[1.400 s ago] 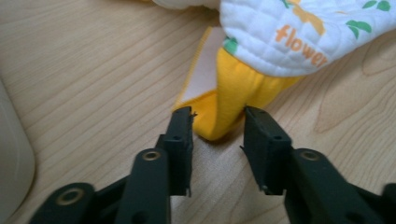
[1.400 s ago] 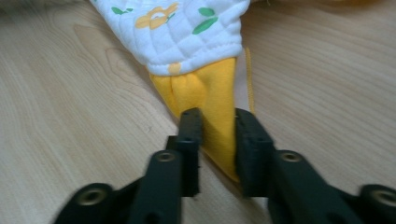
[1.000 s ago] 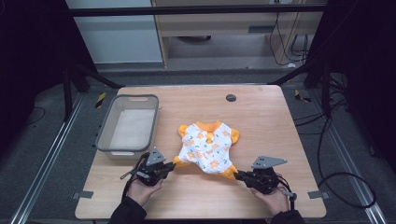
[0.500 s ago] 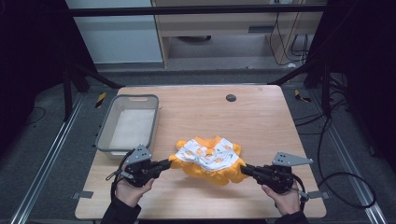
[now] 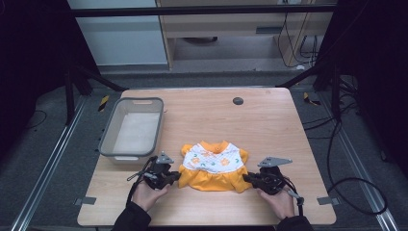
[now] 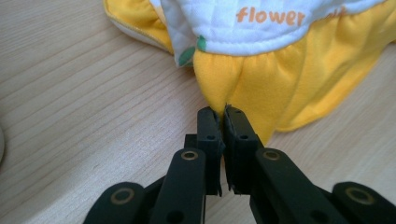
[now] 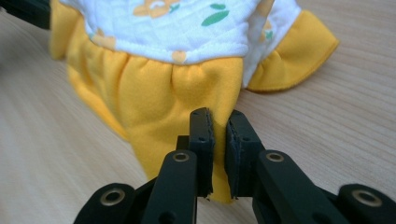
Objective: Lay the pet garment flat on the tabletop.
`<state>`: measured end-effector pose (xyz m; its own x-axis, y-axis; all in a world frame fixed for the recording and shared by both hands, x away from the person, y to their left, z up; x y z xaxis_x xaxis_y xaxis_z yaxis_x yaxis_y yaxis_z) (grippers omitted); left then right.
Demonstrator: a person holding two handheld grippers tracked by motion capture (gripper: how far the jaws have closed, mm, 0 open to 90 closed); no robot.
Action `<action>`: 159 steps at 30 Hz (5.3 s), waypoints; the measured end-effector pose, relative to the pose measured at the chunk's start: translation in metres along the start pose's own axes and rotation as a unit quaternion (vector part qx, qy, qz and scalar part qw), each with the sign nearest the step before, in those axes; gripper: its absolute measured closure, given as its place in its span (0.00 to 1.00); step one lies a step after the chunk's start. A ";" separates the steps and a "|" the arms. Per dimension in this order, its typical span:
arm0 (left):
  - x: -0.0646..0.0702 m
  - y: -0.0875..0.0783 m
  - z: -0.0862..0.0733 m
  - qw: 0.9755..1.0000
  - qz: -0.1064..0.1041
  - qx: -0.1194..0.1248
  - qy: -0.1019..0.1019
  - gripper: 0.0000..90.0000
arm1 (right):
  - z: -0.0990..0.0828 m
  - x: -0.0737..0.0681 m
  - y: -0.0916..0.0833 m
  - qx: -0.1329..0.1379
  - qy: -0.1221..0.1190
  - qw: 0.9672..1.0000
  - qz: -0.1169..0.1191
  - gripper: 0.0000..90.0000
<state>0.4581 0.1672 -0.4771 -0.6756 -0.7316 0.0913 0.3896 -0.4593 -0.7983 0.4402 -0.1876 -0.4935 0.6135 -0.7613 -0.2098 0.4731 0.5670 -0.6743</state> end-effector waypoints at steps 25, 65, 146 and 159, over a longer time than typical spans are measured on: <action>0.025 -0.014 -0.025 0.998 0.009 -0.008 0.057 0.79 | -0.023 -0.016 -0.014 -0.028 -0.062 0.998 -0.017 0.83; 0.013 -0.038 0.015 0.993 0.016 0.108 0.037 0.62 | 0.008 -0.013 -0.025 0.078 -0.072 0.994 -0.009 0.80; -0.011 0.078 0.060 0.995 0.079 0.062 0.014 0.57 | 0.017 -0.017 0.039 -0.020 -0.090 0.995 -0.024 0.84; -0.011 0.053 0.057 0.995 0.063 0.078 0.016 0.55 | 0.039 -0.010 0.028 0.037 -0.073 0.996 -0.023 0.97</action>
<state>0.5218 0.1220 -0.4868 -0.6336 -0.7732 -0.0254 0.5633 -0.4386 -0.7002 0.4714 -0.1520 -0.4826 0.6736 -0.7357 -0.0709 0.5444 0.5588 -0.6256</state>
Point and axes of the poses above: each handheld gripper's, and its own axes: y roughly forward along the jaws, z roughly out of its top, x roughly to its right, the point moved 1 cm from there along y, roughly forward along the jaws, and after that the axes turned 2 degrees about -x, right-handed, at the moved point
